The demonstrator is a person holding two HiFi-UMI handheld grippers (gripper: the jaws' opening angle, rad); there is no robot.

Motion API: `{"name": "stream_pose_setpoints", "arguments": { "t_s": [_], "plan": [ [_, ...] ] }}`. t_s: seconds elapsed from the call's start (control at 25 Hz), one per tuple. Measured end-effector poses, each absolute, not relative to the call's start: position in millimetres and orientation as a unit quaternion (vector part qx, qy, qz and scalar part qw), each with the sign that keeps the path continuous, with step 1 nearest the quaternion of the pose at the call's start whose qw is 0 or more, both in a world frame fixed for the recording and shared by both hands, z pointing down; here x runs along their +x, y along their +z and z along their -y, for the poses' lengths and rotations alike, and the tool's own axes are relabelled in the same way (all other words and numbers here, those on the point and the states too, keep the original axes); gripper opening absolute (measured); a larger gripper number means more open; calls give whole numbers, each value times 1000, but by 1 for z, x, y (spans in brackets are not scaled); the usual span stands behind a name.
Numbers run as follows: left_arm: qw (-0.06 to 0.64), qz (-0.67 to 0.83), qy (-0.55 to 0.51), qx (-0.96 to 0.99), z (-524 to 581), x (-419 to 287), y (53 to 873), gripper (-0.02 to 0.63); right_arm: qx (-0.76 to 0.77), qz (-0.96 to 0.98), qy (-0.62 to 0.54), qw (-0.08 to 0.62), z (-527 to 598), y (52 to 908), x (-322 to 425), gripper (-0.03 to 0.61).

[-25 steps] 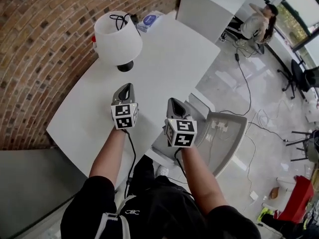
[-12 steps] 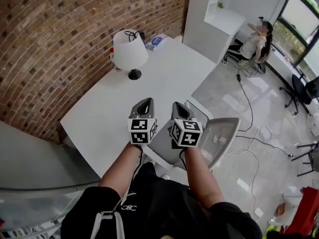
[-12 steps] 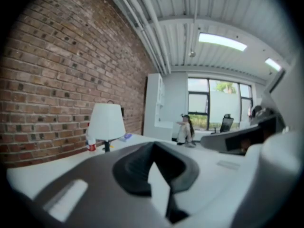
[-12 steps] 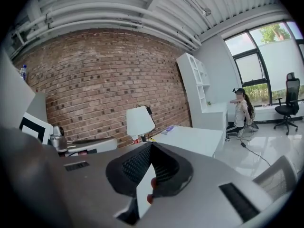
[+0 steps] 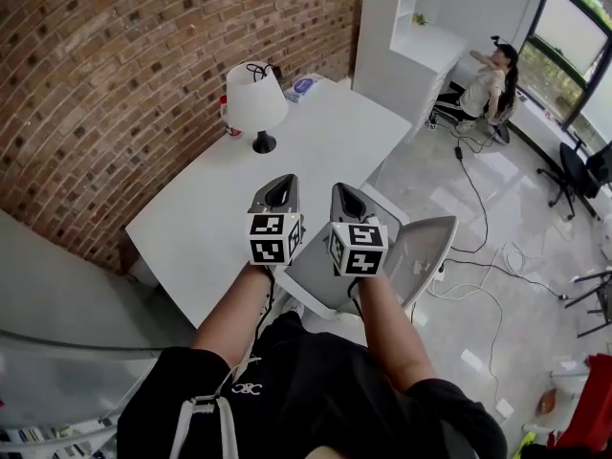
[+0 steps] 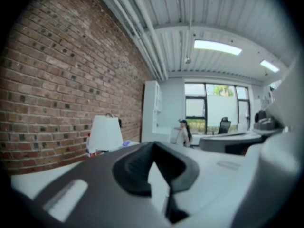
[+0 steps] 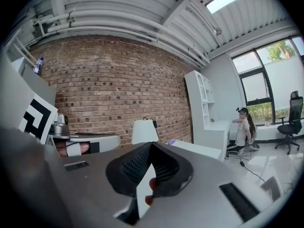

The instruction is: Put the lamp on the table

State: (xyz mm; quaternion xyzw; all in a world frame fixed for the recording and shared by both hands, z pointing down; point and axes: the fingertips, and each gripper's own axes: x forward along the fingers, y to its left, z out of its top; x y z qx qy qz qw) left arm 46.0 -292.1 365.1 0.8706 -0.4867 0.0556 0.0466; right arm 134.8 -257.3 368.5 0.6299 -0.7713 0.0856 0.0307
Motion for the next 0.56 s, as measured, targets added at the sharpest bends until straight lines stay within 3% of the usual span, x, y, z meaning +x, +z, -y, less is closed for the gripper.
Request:
{"name": "stream_pose_setpoints", "arguments": {
  "t_s": [0.56],
  "plan": [
    [40, 484, 68, 872, 276, 42, 374, 2, 622, 775, 102, 30, 251, 377, 123, -2]
  ]
}}
